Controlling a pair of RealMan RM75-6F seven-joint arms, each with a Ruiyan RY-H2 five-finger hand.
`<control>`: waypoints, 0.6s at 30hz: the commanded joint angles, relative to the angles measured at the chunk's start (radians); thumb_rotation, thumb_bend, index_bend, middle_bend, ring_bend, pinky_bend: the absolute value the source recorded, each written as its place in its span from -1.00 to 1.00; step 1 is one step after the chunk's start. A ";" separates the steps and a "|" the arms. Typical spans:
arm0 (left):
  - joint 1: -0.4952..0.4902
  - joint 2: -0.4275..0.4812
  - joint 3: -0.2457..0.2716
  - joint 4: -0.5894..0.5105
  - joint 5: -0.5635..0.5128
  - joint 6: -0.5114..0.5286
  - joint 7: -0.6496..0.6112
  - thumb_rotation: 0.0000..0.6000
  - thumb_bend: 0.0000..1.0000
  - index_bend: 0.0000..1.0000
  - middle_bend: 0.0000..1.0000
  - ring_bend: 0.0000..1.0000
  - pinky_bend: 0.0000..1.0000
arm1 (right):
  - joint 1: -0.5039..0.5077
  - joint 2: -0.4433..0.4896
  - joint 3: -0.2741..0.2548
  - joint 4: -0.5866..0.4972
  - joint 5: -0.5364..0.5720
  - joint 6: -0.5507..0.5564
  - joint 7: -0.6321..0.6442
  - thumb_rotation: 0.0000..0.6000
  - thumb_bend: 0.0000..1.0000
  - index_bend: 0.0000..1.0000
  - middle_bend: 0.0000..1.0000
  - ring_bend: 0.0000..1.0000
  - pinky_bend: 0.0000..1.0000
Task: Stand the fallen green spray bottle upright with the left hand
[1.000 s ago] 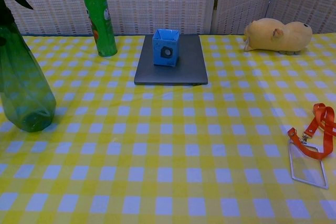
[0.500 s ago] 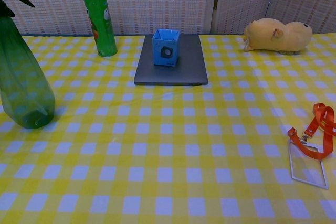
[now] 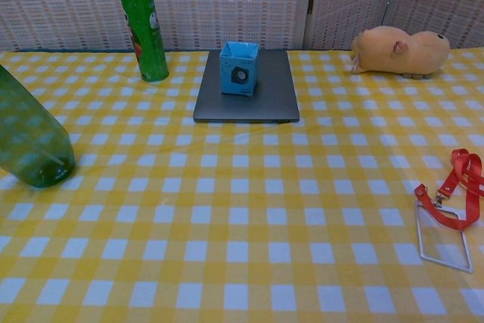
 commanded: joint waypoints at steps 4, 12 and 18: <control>0.072 0.012 0.023 0.074 0.041 0.074 -0.079 1.00 -0.61 -0.56 1.00 1.00 1.00 | -0.003 0.000 0.000 0.000 -0.003 0.006 -0.001 1.00 -0.25 -1.00 -1.00 -1.00 -1.00; 0.181 -0.120 0.078 0.263 0.198 0.347 -0.025 1.00 -0.64 -0.55 -0.29 -0.43 -0.32 | -0.008 0.003 0.000 0.001 -0.012 0.018 0.003 1.00 -0.25 -1.00 -1.00 -1.00 -1.00; 0.239 -0.301 0.176 0.285 0.321 0.504 0.512 1.00 -0.67 -0.57 -1.00 -1.00 -1.00 | 0.001 0.005 -0.015 -0.003 -0.034 -0.007 0.022 1.00 -0.25 -1.00 -1.00 -1.00 -1.00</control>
